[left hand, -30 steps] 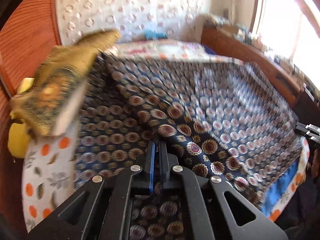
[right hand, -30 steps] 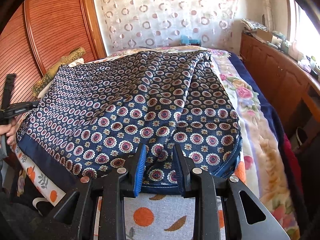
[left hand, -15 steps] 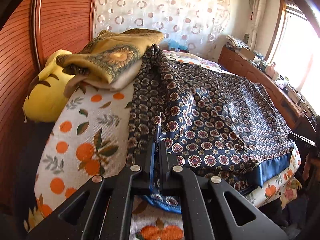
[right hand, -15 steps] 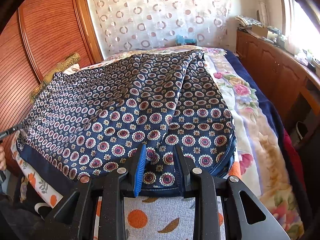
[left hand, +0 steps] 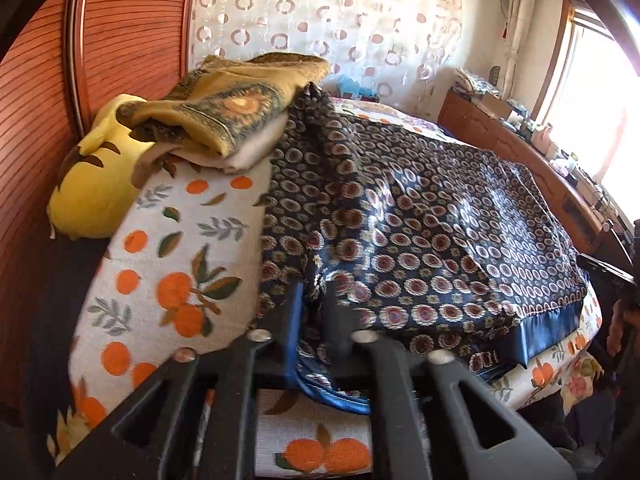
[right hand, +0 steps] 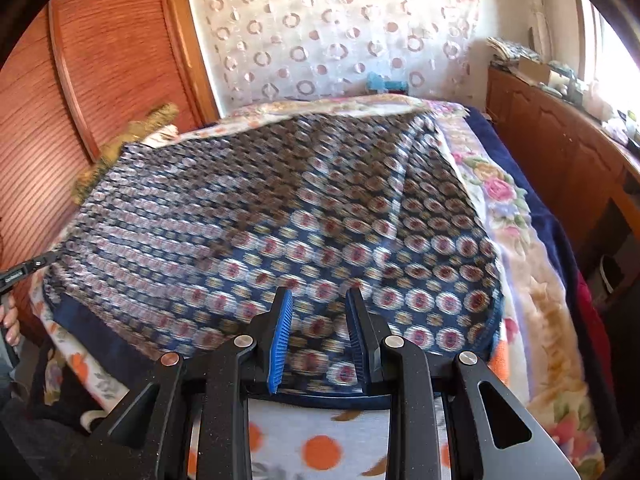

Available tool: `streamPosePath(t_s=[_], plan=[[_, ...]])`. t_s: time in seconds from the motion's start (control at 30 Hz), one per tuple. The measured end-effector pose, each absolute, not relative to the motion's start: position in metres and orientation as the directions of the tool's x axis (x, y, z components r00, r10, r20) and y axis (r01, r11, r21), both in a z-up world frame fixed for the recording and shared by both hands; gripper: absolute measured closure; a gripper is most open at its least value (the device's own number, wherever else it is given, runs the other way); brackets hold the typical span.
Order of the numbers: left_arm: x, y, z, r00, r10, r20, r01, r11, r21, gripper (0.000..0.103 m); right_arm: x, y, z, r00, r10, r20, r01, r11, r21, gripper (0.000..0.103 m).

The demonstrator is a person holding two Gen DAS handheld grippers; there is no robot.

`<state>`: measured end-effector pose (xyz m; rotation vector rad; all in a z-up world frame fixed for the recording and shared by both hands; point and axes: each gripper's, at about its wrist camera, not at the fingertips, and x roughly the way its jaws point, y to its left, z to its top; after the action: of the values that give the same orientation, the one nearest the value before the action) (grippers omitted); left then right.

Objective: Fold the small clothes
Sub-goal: 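Open the left tool to release the robe and withdraw both tools, then grasp the robe's edge with the right tool and lift it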

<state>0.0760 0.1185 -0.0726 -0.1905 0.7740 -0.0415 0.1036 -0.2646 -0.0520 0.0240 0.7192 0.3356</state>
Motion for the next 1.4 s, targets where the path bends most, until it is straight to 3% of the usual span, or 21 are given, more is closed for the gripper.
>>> streamPosePath(t_s=[0.1, 0.2, 0.33, 0.4, 0.43, 0.87, 1.3, 1.33, 1.4], plan=[[0.072, 0.129, -0.065, 0.734, -0.109, -0.67, -0.035, 0.98, -0.198, 0.059, 0.095, -0.241, -0.043, 0.695, 0.351, -0.627, -0.349, 0.928, 0.133, 0.075], [0.068, 0.139, -0.059, 0.741, -0.112, -0.662, -0.039, 0.977, -0.209, 0.055, 0.089, -0.202, -0.034, 0.678, 0.413, -0.608, -0.434, 0.893, 0.122, 0.075], [0.055, 0.158, -0.053, 0.755, -0.113, -0.646, -0.037, 0.976, -0.215, 0.039, 0.08, -0.139, -0.028, 0.621, 0.515, -0.591, -0.568, 0.815, 0.113, 0.073], [0.049, 0.168, -0.051, 0.763, -0.108, -0.637, -0.049, 0.973, -0.224, 0.029, 0.077, -0.102, -0.028, 0.582, 0.566, -0.583, -0.634, 0.765, 0.11, 0.056], [0.045, 0.174, -0.051, 0.766, -0.11, -0.634, -0.053, 0.971, -0.232, 0.026, 0.076, -0.085, -0.029, 0.56, 0.589, -0.582, -0.664, 0.74, 0.111, 0.055], [0.011, 0.232, -0.057, 0.752, 0.028, -0.659, -0.189, 0.967, -0.174, 0.026, 0.074, 0.092, -0.065, 0.335, 0.657, -0.676, -0.855, 0.514, 0.076, 0.054], [0.01, 0.239, -0.066, 0.744, 0.025, -0.668, -0.202, 0.961, -0.188, 0.026, 0.084, 0.143, -0.085, 0.386, 0.589, -0.71, -0.863, 0.503, -0.051, 0.054], [0.01, 0.239, -0.066, 0.744, 0.024, -0.668, -0.2, 0.962, -0.188, 0.026, 0.082, 0.145, -0.087, 0.392, 0.585, -0.71, -0.865, 0.496, -0.069, 0.056], [0.012, 0.238, -0.065, 0.745, 0.021, -0.667, -0.194, 0.963, -0.187, 0.026, 0.079, 0.144, -0.085, 0.412, 0.577, -0.705, -0.863, 0.497, -0.097, 0.081]])
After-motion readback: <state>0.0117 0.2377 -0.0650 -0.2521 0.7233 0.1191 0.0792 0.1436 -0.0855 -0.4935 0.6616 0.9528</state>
